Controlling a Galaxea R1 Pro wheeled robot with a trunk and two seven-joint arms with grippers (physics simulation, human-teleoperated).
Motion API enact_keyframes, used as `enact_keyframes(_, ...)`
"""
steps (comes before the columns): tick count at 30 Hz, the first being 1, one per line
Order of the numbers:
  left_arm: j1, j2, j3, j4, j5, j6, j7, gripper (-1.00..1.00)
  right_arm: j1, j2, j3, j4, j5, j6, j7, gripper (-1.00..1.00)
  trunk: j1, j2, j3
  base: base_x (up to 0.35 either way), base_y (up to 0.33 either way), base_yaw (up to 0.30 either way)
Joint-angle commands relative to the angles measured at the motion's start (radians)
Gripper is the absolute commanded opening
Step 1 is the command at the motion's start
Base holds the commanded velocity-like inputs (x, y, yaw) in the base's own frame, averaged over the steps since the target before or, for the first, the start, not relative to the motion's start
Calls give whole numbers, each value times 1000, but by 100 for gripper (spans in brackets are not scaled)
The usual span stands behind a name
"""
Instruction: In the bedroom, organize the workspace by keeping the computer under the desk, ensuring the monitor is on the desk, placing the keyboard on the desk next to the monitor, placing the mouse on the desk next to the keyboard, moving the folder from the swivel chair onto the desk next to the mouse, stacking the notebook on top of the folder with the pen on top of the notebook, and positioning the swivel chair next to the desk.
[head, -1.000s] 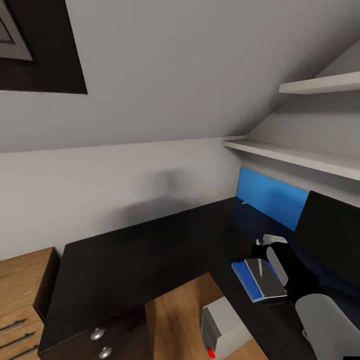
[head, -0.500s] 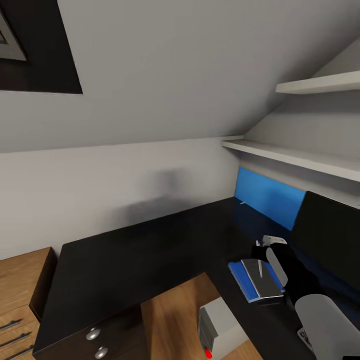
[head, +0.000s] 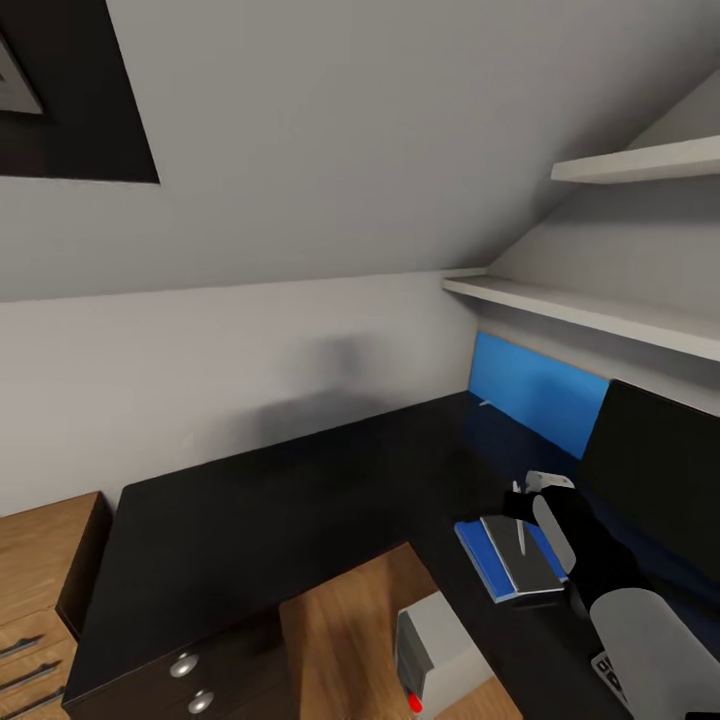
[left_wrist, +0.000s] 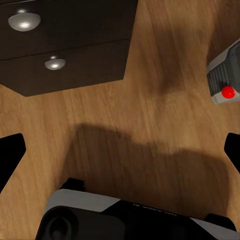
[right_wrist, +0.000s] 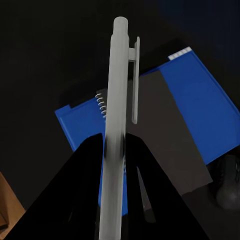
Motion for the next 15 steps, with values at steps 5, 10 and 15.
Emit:
enact_keyframes(5,-1,1,-4,-2,3,4,8,100,-1,-1,0,-1,-11,1,-9,-100,1,-2,-10,0,0,0)
enact_keyframes(10,-1,1,-4,-2,3,4,7,100,-1,-2,-2,-1,-12,-11,-15,-100,1,-2,-18,0,0,0)
enact_keyframes(15,-1,1,-4,-2,3,4,7,100,-1,-3,-3,25,-12,-48,-46,-100,1,-2,-25,0,0,0)
